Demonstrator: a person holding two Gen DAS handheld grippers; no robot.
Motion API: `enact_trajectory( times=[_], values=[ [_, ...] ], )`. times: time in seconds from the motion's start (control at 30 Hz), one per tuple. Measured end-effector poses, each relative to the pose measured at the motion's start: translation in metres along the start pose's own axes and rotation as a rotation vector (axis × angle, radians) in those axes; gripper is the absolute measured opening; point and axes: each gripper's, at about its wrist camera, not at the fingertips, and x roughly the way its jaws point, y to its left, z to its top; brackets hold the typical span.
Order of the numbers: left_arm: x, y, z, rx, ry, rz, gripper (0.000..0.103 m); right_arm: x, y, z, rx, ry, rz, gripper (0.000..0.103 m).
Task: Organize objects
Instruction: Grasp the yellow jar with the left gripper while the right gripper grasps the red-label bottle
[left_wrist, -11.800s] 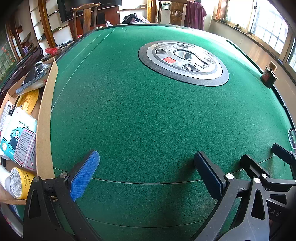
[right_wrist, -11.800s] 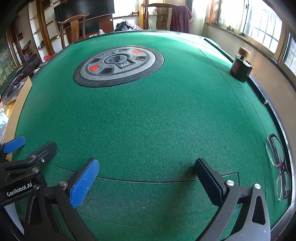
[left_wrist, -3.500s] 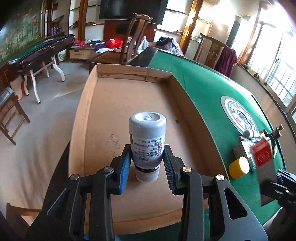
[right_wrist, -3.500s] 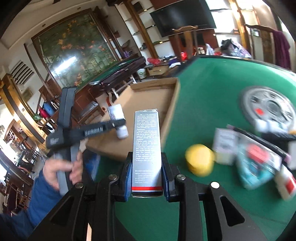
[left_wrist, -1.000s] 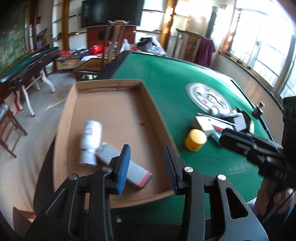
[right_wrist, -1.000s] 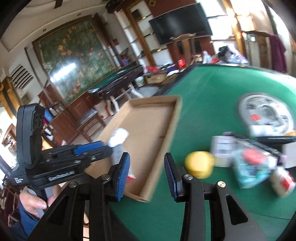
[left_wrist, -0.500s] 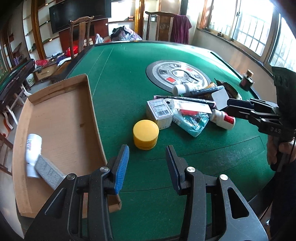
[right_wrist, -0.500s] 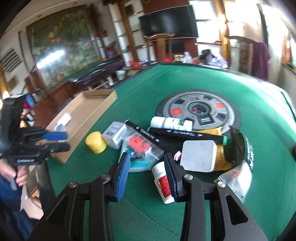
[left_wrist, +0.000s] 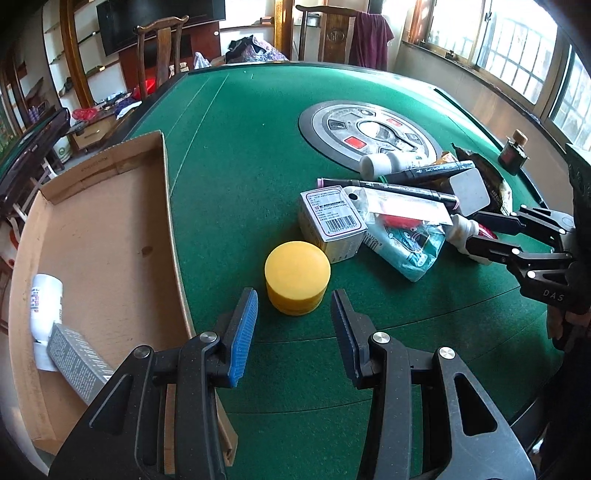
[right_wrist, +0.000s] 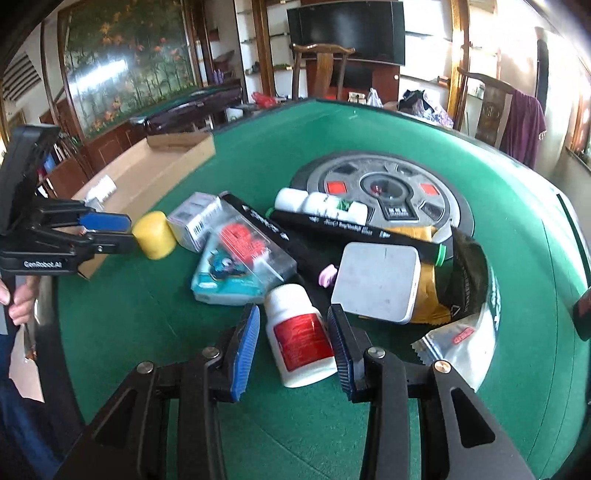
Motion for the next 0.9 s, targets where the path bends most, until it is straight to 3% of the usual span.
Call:
enact_trajectory(
  times=[0.13, 0.27, 0.5, 0.9],
  values=[
    [0.006, 0.001, 0.002, 0.002, 0.009, 0.004, 0.041, 0.003, 0.003, -0.003, -0.014, 0.004, 0.005, 0.034],
    [0.012, -0.002, 0.006, 0.003, 0.012, 0.007, 0.041, 0.014, 0.009, -0.007, -0.037, 0.043, -0.023, 0.034],
    [0.032, -0.004, 0.013, -0.023, 0.029, 0.012, 0.041, 0.013, 0.007, -0.008, -0.019, 0.035, -0.017, 0.034],
    [0.021, -0.005, 0.006, -0.033, -0.029, 0.026, 0.04, 0.0, 0.0, -0.005, 0.024, -0.007, 0.003, 0.034]
  ],
)
